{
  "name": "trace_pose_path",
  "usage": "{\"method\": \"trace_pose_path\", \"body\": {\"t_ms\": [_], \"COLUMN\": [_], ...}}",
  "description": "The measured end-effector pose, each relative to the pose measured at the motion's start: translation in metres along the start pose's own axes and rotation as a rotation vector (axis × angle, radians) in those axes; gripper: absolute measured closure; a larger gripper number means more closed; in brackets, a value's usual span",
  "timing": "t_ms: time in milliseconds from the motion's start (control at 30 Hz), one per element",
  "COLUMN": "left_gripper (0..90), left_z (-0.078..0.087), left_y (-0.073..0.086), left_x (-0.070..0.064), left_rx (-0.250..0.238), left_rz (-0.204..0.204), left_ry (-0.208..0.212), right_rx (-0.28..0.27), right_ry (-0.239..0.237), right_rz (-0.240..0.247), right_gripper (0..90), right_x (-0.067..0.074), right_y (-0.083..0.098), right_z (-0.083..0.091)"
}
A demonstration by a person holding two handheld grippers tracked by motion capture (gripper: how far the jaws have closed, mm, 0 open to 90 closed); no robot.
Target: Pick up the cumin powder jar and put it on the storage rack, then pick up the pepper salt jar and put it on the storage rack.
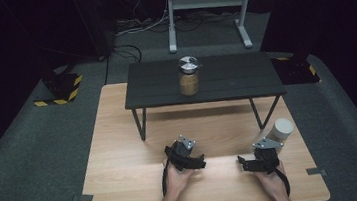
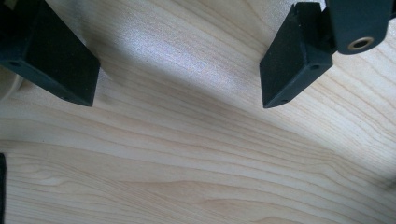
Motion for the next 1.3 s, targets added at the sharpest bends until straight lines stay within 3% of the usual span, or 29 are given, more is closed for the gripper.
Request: {"method": "trace_pose_path", "body": {"t_ms": [467, 800, 1067, 1300], "left_gripper": [0.8, 0.8, 0.9, 0.9], "left_z": [0.0, 0.0, 0.001, 0.001], "left_y": [0.0, 0.0, 0.001, 0.001], "left_x": [0.001, 0.002, 0.004, 0.004], "left_rx": [-0.003, -0.006, -0.01, -0.01], "left_rz": [0.006, 0.012, 0.02, 0.02], "left_ry": [0.005, 0.008, 0.017, 0.016], "right_rx": [-0.026, -0.04, -0.018, -0.012], "right_ry": [0.013, 0.0, 0.023, 0.067], "right_rz": [-0.013, -0.018, -0.044, -0.098], "right_gripper": [11.0, 10.3, 10.2, 9.5], "right_x": [-0.001, -0.005, -0.013, -0.027], "right_y": [0.004, 0.015, 0.025, 0.033], "right_z": [0.006, 0.04, 0.062, 0.077]}}
Point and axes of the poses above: each handheld gripper's, and its own axes: z roughly backward along the jaws, y roughly out of its underside, x roughly to its left, the point moved 9 cm from there along -z, roughly forward along the jaws, and after that the axes turned 6 degrees about -x, right-handed, at the moved point
